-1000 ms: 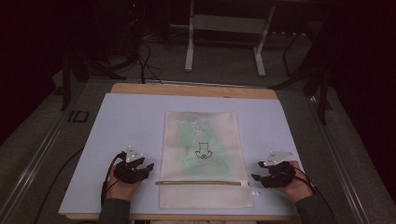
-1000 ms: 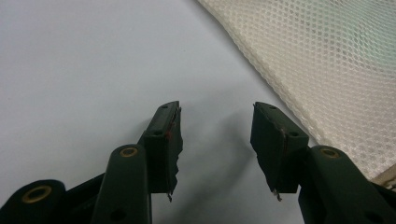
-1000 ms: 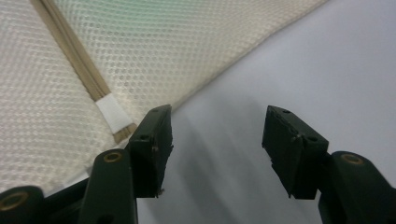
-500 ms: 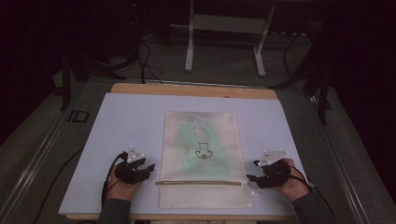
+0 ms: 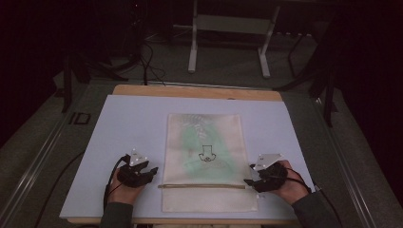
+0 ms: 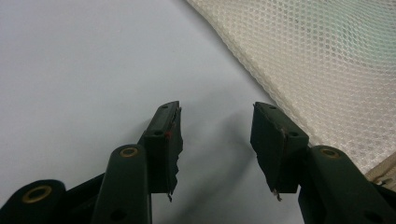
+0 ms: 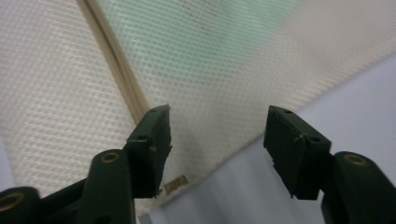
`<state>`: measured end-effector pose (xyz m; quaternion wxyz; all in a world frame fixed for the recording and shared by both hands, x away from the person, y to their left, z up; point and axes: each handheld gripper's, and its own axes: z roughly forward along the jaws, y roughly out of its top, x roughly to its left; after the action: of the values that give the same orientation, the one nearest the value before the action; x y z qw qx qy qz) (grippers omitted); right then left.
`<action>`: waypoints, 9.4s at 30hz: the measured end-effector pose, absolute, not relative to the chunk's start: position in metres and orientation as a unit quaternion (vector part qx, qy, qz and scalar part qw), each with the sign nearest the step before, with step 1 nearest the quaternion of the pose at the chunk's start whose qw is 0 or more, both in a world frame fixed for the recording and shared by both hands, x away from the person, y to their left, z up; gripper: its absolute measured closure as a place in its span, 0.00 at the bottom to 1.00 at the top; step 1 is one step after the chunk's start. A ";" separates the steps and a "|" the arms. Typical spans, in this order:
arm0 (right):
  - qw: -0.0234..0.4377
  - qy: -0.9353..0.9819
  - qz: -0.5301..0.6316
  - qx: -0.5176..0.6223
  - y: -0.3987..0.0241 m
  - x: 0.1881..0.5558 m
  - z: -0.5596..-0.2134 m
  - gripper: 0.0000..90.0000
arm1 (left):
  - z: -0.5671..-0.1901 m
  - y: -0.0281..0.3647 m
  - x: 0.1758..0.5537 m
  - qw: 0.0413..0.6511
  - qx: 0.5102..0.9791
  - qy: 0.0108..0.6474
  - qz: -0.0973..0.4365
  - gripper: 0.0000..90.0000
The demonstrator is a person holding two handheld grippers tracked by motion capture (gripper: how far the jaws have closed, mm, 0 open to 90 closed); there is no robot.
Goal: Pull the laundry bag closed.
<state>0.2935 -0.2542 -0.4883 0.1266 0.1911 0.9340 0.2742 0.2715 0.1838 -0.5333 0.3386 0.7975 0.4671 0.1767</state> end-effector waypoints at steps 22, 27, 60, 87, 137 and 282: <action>0.117 0.943 0.269 0.155 -0.220 0.294 -0.486 0.45 | -0.533 0.182 0.270 0.344 0.800 0.459 0.176 0.58; 0.116 0.947 0.265 0.142 -0.212 0.294 -0.486 0.46 | -0.533 0.182 0.270 0.343 0.801 0.458 0.176 0.57; 0.070 0.958 0.270 0.071 -0.168 0.297 -0.479 0.50 | -0.533 0.181 0.270 0.342 0.805 0.453 0.172 0.57; 0.051 0.958 0.281 0.038 -0.128 0.299 -0.479 0.57 | -0.532 0.180 0.270 0.349 0.806 0.447 0.171 0.60; 0.022 0.953 0.301 -0.021 -0.043 0.296 -0.493 0.72 | -0.531 0.181 0.269 0.351 0.806 0.445 0.173 0.60; 0.018 0.960 0.279 -0.012 -0.014 0.289 -0.516 0.91 | -0.530 0.155 0.255 0.351 0.844 0.396 0.087 0.99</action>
<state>0.2886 -0.0140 -0.5161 0.0177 -0.0116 0.9601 0.2787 0.2549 0.1549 -0.5296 0.3511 0.8440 0.3960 0.0870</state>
